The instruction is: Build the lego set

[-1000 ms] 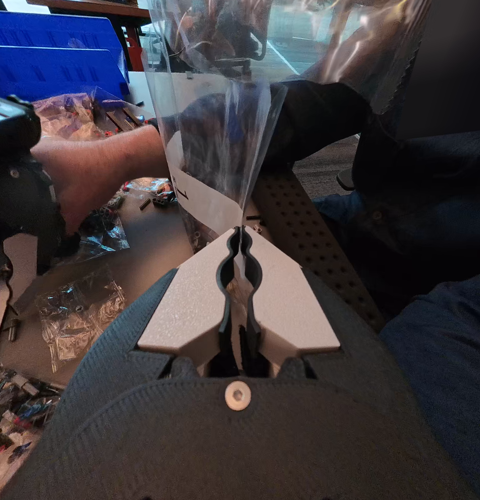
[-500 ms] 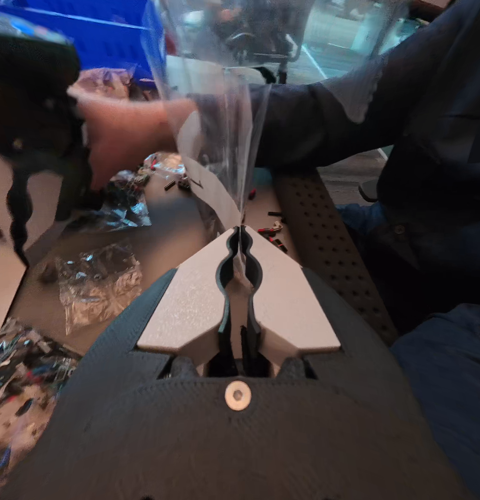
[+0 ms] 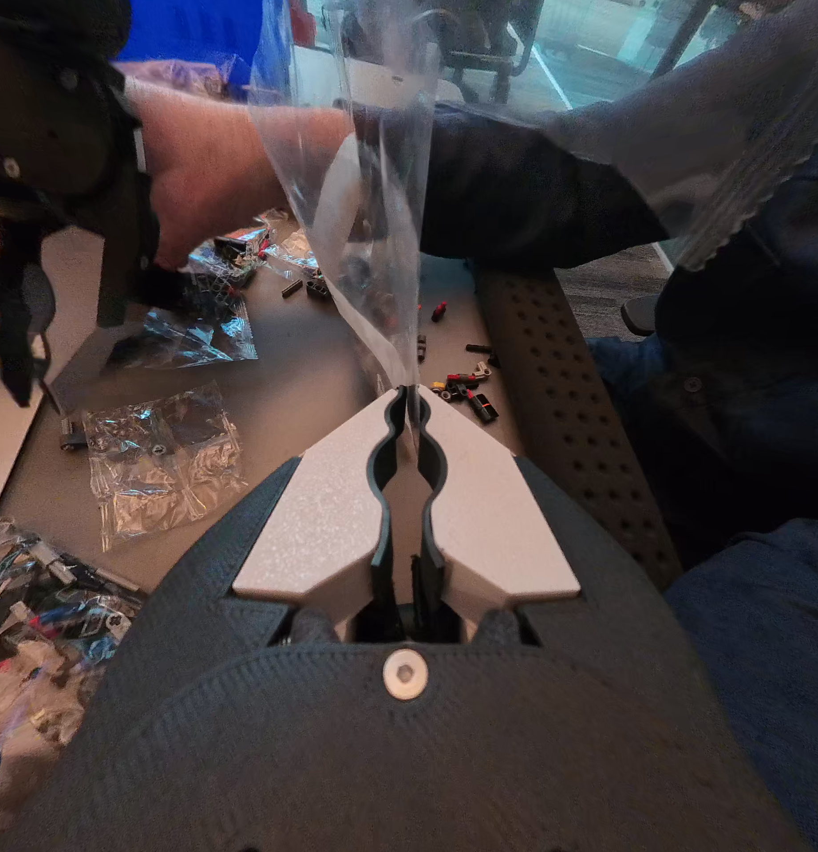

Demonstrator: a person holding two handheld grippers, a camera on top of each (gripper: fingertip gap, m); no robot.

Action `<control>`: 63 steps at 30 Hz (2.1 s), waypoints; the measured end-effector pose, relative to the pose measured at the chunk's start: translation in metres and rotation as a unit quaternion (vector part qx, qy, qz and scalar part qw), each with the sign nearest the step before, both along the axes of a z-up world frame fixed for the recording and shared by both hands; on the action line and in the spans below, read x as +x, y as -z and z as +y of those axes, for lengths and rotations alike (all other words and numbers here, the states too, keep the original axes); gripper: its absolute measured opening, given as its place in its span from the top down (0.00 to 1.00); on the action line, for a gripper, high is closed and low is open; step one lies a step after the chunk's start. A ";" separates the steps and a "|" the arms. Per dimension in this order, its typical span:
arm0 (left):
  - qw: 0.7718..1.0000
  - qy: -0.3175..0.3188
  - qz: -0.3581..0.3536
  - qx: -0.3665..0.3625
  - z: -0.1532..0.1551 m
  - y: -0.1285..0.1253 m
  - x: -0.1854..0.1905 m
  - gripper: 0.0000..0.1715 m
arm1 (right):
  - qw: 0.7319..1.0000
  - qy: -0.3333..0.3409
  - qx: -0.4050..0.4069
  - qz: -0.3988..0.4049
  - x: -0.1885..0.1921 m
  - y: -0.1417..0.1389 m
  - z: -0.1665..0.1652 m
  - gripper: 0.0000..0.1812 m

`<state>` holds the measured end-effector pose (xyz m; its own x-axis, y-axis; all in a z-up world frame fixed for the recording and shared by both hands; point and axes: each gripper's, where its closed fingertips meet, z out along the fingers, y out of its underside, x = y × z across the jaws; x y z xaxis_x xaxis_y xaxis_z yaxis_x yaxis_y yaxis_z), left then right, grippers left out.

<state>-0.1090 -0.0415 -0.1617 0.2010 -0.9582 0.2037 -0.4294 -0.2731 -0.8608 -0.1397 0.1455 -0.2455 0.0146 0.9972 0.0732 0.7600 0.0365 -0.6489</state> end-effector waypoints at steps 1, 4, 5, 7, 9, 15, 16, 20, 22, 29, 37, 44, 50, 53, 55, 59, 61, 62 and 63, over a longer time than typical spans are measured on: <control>1.000 0.001 0.000 -0.001 0.000 0.000 0.000 1.00 | 1.000 0.005 0.008 -0.012 -0.001 0.006 0.003 0.94; 1.000 0.001 0.005 -0.002 0.000 0.002 0.001 1.00 | 0.999 0.010 0.010 -0.033 -0.003 0.020 0.007 0.93; 1.000 0.000 0.007 -0.003 0.000 0.003 0.001 1.00 | 0.999 0.012 0.002 -0.038 -0.003 0.024 0.007 0.93; 1.000 0.001 0.006 -0.003 0.000 0.003 0.001 1.00 | 0.999 0.009 -0.009 -0.045 -0.002 0.030 0.005 0.96; 1.000 -0.002 0.007 -0.004 0.002 0.004 0.001 1.00 | 0.999 0.004 -0.018 -0.042 -0.003 0.030 0.002 0.96; 1.000 -0.014 0.009 -0.011 0.006 0.007 -0.003 0.98 | 0.999 -0.005 -0.007 -0.040 -0.003 0.026 -0.001 1.00; 1.000 -0.018 0.010 -0.012 0.007 0.008 -0.004 0.98 | 0.999 -0.006 -0.010 -0.036 -0.002 0.024 -0.002 1.00; 1.000 -0.019 0.010 -0.012 0.007 0.008 -0.004 0.98 | 0.999 -0.011 -0.027 -0.013 -0.004 0.013 -0.005 0.99; 1.000 -0.024 0.012 -0.013 0.009 0.010 -0.005 0.97 | 0.999 -0.017 -0.033 -0.011 -0.003 0.012 -0.008 0.99; 0.997 -0.071 0.012 0.006 0.024 0.006 -0.014 0.85 | 0.998 -0.027 -0.039 0.047 0.011 -0.041 -0.016 1.00; 0.987 -0.154 -0.026 0.032 0.053 -0.007 -0.036 0.80 | 0.991 -0.011 0.001 0.130 0.046 -0.130 -0.014 1.00; 0.971 -0.207 -0.081 0.086 0.069 -0.038 -0.049 0.79 | 0.984 0.009 0.044 0.169 0.075 -0.177 -0.011 1.00; 0.945 -0.277 -0.116 0.131 0.086 -0.060 -0.071 0.78 | 0.976 -0.004 0.054 0.211 0.090 -0.210 -0.025 1.00; 0.925 -0.307 -0.135 0.180 0.089 -0.081 -0.080 0.76 | 0.973 -0.046 0.048 0.221 0.086 -0.218 -0.047 1.00; 0.913 -0.306 -0.150 0.223 0.085 -0.098 -0.075 0.77 | 0.972 -0.084 0.047 0.215 0.080 -0.217 -0.064 1.00; 0.911 -0.273 -0.160 0.262 0.079 -0.115 -0.044 0.79 | 0.971 -0.138 0.077 0.181 0.064 -0.205 -0.092 1.00; 0.920 -0.251 -0.161 0.253 0.079 -0.113 -0.026 0.79 | 0.972 -0.146 0.095 0.157 0.056 -0.195 -0.096 1.00; 0.923 -0.244 -0.159 0.251 0.079 -0.112 -0.019 0.79 | 0.972 -0.150 0.103 0.151 0.052 -0.191 -0.098 1.00; 0.927 -0.233 -0.158 0.247 0.079 -0.110 -0.012 0.79 | 0.971 -0.156 0.107 0.148 0.048 -0.189 -0.101 1.00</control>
<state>-0.1211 0.0370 -0.0517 0.6224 -0.7737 -0.1179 -0.0689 0.0960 -0.9930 -0.0913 0.0447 -0.0570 -0.2336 0.9192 0.3169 0.4717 0.3921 -0.7898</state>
